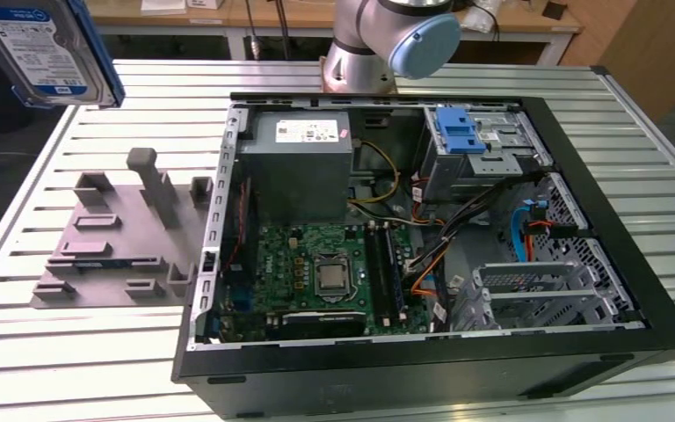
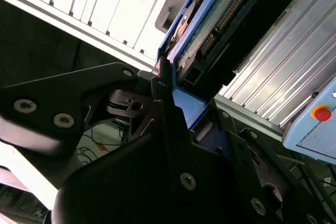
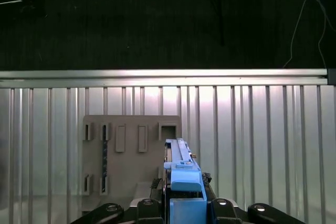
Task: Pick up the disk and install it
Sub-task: 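Pick up the disk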
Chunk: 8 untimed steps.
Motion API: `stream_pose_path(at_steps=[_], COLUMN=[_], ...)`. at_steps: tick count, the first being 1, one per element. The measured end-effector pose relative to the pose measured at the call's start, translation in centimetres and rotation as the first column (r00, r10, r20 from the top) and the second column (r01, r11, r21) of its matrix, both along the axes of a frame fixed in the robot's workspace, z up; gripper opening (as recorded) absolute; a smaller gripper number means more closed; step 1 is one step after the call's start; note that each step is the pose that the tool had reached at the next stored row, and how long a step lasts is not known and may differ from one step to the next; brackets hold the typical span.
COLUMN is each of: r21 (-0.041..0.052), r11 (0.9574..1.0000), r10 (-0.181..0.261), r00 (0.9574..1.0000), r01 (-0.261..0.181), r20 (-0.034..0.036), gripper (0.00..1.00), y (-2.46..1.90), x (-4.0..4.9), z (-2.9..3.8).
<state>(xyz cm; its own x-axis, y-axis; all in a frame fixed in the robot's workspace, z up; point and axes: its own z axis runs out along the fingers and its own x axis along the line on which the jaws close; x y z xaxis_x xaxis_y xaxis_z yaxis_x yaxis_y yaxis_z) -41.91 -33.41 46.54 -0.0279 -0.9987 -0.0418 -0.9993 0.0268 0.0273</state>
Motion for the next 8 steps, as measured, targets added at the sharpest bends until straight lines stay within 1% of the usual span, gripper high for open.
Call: stream_pose_path(at_steps=[1, 3, 6, 8], r21=[0.0001, 0.0001, 0.0001, 0.0001], r11=[1.0000, 1.0000, 1.0000, 1.0000], r10=[0.000, 0.000, 0.000, 0.000], r00=[1.0000, 1.0000, 1.0000, 1.0000], r01=[0.000, 0.000, 0.000, 0.000], r20=[0.0002, 0.0000, 0.0002, 0.0002], gripper=[0.36, 0.36, 0.36, 0.36], y=[-0.14, -0.55, -1.40, -1.79], x=[0.00, 0.01, 0.01, 0.02], z=[-0.01, 0.00, -0.01, -0.02])
